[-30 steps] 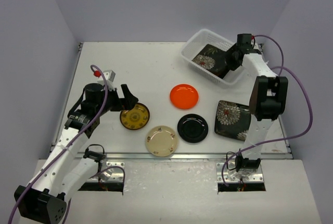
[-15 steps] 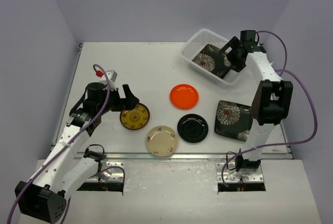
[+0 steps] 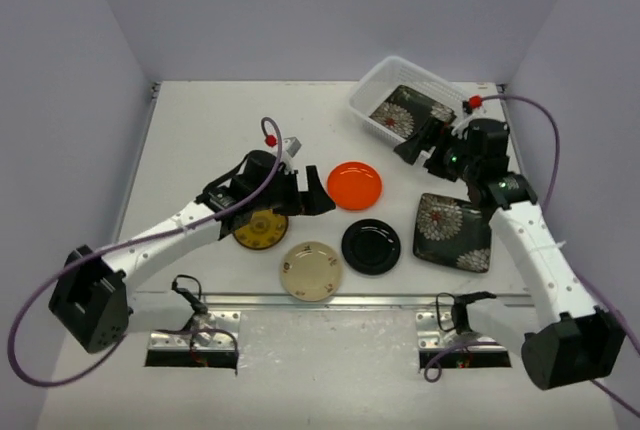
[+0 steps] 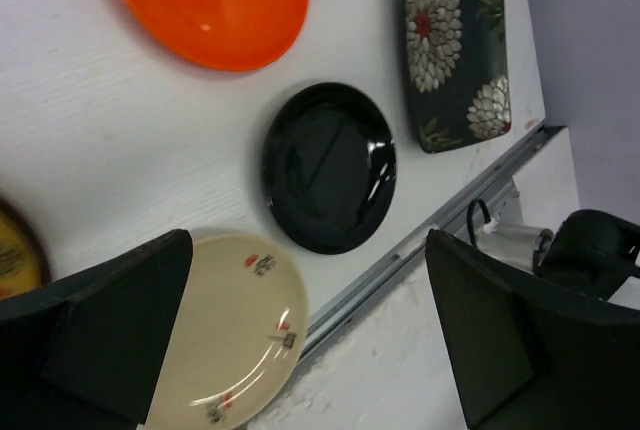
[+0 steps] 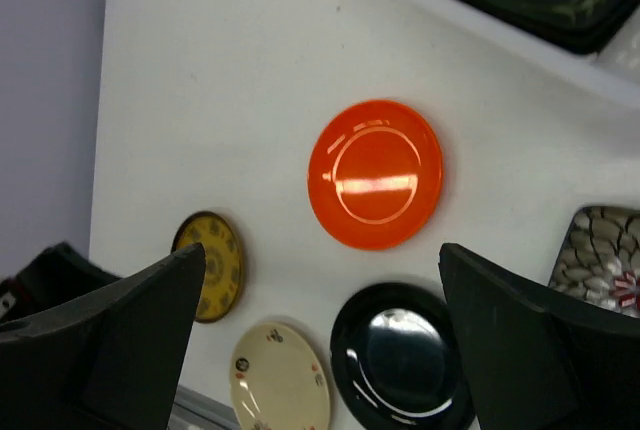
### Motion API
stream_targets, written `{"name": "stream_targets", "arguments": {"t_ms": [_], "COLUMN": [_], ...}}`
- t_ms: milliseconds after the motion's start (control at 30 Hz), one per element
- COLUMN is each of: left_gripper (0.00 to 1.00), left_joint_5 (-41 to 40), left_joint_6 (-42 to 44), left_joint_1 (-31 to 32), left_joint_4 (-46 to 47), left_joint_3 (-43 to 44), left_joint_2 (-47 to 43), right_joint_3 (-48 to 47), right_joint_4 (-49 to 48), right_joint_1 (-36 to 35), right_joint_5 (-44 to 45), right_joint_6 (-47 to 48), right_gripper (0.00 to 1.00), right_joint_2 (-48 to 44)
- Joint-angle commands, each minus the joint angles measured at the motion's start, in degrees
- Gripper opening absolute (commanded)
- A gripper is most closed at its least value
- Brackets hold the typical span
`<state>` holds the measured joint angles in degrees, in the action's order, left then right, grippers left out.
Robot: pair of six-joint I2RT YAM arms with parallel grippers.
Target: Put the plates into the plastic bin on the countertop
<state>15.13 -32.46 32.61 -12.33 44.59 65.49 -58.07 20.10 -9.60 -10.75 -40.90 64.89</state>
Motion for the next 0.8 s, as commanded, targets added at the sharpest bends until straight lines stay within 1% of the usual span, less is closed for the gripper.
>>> {"name": "stream_targets", "arguments": {"t_ms": [0, 33, 100, 133, 167, 233, 267, 367, 400, 533, 567, 633, 700, 767], "left_gripper": [1.0, 1.0, 1.0, 1.0, 1.0, 1.0, 1.0, 0.99, 0.97, 0.91, 0.9, 0.88, 0.84, 0.78], "left_joint_5": [-1.05, -0.52, 0.67, 0.95, 1.12, 1.35, 1.65, 2.56, 2.78, 1.3, 0.02, -2.9, -2.72, -2.14], "left_joint_6": [-7.73, -8.77, -9.97, -9.99, -10.24, -10.97, -11.45, -12.4, -12.68, -11.79, -11.45, -11.16, -11.19, -11.02], "left_joint_1": [10.75, 12.33, 14.9, 14.94, 15.53, 17.36, 17.89, 18.41, 18.69, 19.54, 19.77, 20.19, 20.39, 20.39], "left_joint_4": [16.33, 18.41, 20.65, 20.6, 20.6, 20.16, 20.04, 19.73, 19.17, 11.98, 9.54, 7.95, 7.82, 6.63], "left_joint_3": [10.92, 13.85, 20.61, 23.21, 25.6, 33.14, 36.18, 40.72, 45.08, 56.65, 58.06, 58.5, 59.41, 61.61], "left_joint_2": [15.79, 20.22, 29.21, 29.34, 35.05, 43.9, 46.63, 52.72, 57.3, 67.47, 68.77, 70.27, 71.64, 73.84], "right_joint_3": [10.97, 10.34, 9.31, 8.78, 8.18, 6.21, 5.36, 3.12, 2.27, 1.2, 1.08, 0.8, 0.6, 0.7], "right_joint_4": [2.66, 6.28, 10.16, 11.6, 13.13, 16.96, 18.37, 21.25, 22.24, 23.34, 23.51, 23.73, 24.05, 24.17], "right_joint_1": [0.63, 0.63, 0.63, 0.63, 0.63, 0.63, 0.6, 0.63, 0.63, 0.63, 0.63, 0.63, 0.63, 0.63], "right_joint_5": [1.52, 4.66, 10.57, 10.66, 12.17, 15.92, 16.99, 17.44, 16.88, 15.61, 15.23, 14.65, 14.47, 14.18], "right_joint_6": [0.08, 0.22, 0.56, 0.91, 0.75, 0.95, 1.22, 1.98, 2.76, 4.03, 4.31, 4.96, 5.45, 5.72], "right_gripper": [0.99, 0.99, 0.99, 0.99, 0.99, 0.99, 0.99, 0.99, 0.99, 0.99, 0.99, 0.99, 0.99, 0.99], "right_joint_2": [-19.33, -21.2, -26.92, -28.65, -30.19, -33.87, -34.89, -35.69, -36.18, -37.61, -38.0, -38.91, -39.34, -40.0]}}
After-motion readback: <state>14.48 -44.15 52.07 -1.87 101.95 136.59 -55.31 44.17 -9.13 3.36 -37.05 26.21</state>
